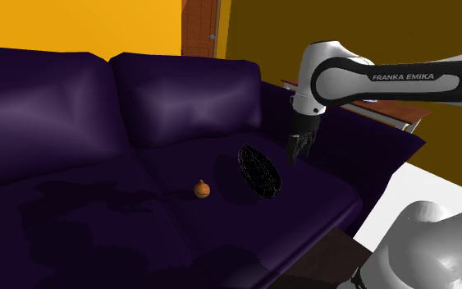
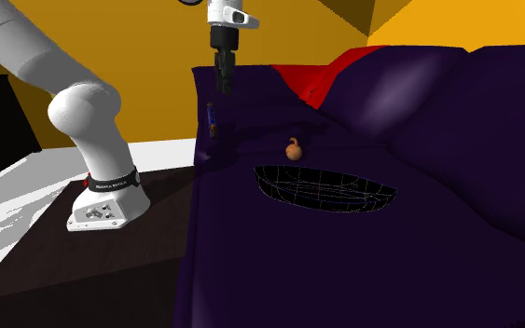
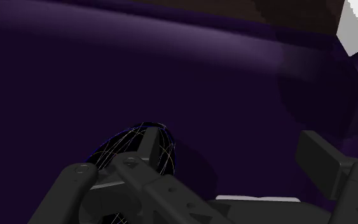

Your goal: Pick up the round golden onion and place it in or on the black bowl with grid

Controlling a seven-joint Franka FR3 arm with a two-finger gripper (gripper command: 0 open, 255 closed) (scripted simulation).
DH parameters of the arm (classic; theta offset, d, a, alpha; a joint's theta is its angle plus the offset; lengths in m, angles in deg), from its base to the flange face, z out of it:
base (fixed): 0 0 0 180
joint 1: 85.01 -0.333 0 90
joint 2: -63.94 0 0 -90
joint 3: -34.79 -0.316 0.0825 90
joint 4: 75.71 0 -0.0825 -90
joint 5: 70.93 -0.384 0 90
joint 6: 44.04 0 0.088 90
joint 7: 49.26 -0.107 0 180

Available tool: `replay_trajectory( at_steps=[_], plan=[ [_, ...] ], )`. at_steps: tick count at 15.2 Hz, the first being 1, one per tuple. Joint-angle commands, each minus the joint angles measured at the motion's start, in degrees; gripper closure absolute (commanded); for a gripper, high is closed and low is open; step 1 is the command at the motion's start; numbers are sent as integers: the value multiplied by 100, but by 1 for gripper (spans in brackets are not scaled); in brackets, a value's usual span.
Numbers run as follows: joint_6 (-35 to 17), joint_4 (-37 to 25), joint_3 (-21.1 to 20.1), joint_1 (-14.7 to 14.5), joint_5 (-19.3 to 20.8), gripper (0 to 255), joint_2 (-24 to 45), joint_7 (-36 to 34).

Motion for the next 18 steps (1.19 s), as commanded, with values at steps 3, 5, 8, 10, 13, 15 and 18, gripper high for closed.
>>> replay_trajectory(
  at_steps=[3, 5, 8, 10, 13, 15, 18],
  plan=[
    [-588, -195, -90, -55, -138, 0, 827, -206],
    [-839, -353, -145, -89, -207, 0, 1260, -317],
    [-1173, -647, -221, -137, -295, 0, 1920, -473],
    [-1365, -879, -266, -168, -345, 0, 2365, -571],
    [-1604, -1283, -324, -213, -406, 0, 3035, -713],
    [-1730, -1587, -358, -242, -439, 0, 3484, -803],
    [-1869, -2099, -399, -289, -478, 0, 4158, -933]
  ],
)
